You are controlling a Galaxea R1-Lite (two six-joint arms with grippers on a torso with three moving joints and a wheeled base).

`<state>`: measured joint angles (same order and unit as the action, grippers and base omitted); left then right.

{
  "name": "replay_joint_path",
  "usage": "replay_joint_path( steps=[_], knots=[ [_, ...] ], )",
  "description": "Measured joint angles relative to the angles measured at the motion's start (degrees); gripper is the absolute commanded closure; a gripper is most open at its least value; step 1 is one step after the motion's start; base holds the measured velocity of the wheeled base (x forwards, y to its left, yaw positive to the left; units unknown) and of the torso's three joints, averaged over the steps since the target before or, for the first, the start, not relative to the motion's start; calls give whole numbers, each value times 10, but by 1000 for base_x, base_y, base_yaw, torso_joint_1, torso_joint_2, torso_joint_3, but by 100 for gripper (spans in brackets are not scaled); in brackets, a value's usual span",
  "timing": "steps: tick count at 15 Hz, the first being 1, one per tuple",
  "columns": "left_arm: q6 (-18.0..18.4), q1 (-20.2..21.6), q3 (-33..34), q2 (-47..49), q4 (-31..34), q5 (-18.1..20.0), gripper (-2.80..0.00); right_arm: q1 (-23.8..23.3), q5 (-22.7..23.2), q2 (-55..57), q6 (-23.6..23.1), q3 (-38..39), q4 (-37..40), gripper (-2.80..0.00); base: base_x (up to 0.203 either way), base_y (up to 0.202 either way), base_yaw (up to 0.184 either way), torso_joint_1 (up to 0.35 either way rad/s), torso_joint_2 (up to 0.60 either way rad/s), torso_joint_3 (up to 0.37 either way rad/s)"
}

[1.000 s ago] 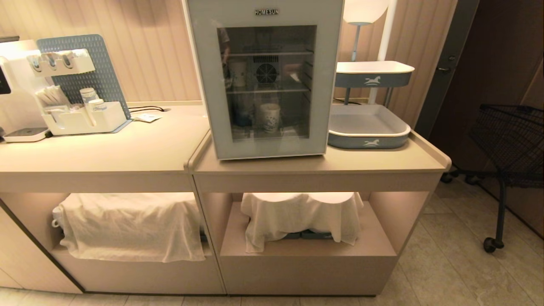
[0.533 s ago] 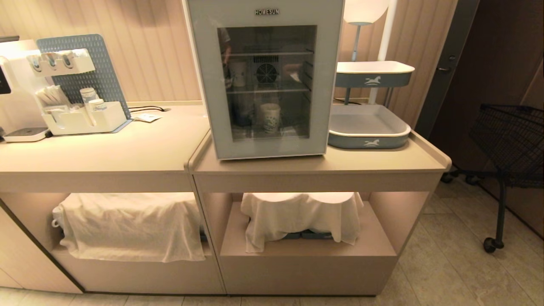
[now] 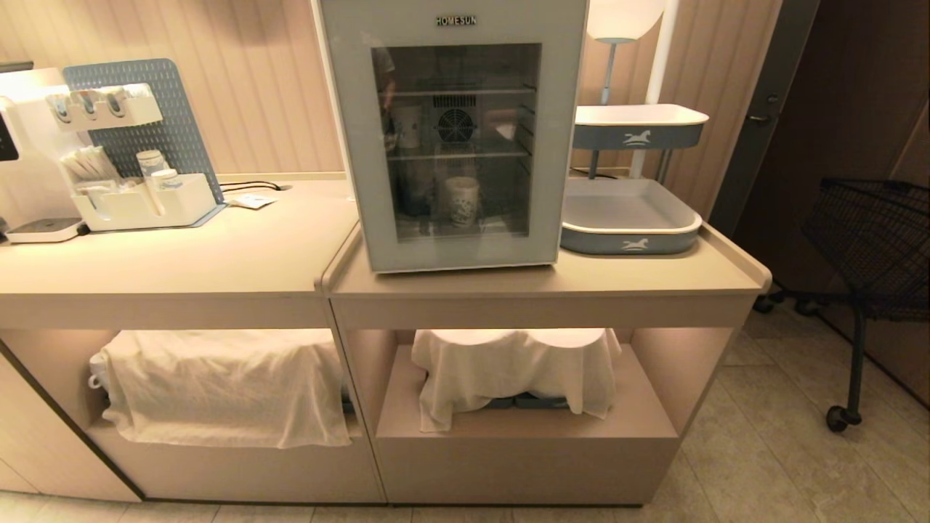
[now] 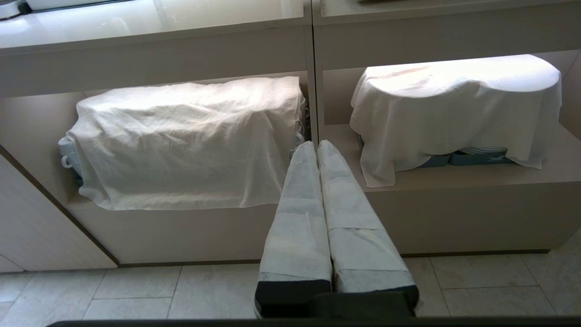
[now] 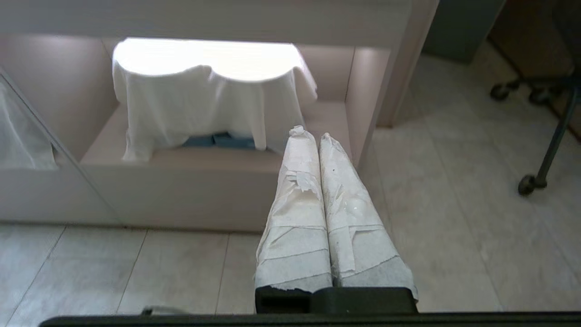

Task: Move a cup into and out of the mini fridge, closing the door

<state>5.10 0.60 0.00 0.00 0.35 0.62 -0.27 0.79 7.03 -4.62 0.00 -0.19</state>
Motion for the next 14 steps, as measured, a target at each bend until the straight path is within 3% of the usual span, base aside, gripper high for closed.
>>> replay_joint_path(
  steps=[5, 14],
  knots=[
    [0, 0, 0, 0, 0, 0, 0, 3, -2, -60, 9, 0, 2, 0, 0, 0, 0, 0, 0, 0],
    [0, 0, 0, 0, 0, 0, 0, 3, -3, -70, 10, 0, 2, 0, 0, 0, 0, 0, 0, 0]
  ],
)
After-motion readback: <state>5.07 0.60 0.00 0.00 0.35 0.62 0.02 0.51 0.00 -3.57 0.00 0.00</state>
